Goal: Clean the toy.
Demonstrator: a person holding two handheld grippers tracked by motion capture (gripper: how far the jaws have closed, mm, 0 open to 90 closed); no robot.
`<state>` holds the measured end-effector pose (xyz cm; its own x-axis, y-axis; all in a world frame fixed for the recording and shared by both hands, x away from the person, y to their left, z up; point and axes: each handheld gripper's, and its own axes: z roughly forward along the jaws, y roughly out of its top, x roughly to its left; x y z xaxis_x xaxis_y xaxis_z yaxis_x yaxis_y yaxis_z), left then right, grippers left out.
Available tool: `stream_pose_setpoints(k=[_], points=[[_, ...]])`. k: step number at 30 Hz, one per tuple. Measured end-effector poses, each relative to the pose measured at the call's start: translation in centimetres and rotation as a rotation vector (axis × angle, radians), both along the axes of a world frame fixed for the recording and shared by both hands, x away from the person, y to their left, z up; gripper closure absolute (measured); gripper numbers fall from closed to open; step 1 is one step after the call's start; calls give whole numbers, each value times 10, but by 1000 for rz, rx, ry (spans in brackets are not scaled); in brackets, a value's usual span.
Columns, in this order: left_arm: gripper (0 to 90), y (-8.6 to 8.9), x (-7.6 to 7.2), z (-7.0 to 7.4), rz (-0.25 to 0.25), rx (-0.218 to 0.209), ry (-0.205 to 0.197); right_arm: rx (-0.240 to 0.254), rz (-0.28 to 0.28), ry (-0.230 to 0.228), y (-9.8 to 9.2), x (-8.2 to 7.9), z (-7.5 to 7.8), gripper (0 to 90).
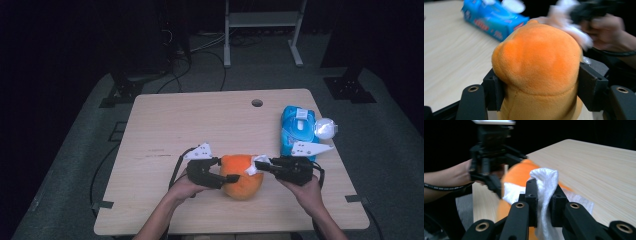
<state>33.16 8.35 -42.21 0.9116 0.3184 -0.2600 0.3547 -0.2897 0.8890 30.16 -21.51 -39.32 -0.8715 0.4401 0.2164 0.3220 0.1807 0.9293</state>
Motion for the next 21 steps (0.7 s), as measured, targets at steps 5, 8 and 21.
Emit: stream_pose_setpoints(k=[5, 8, 21], points=[[328, 2, 4, -6, 24, -3, 38, -124, 42, -73, 32, -13, -2, 792], [328, 3, 4, -7, 29, -5, 42, -122, 24, -75, 27, -9, 0, 792], [327, -13, -16, 0, -45, 75, -133, -33, -66, 12, -11, 9, -9, 790]])
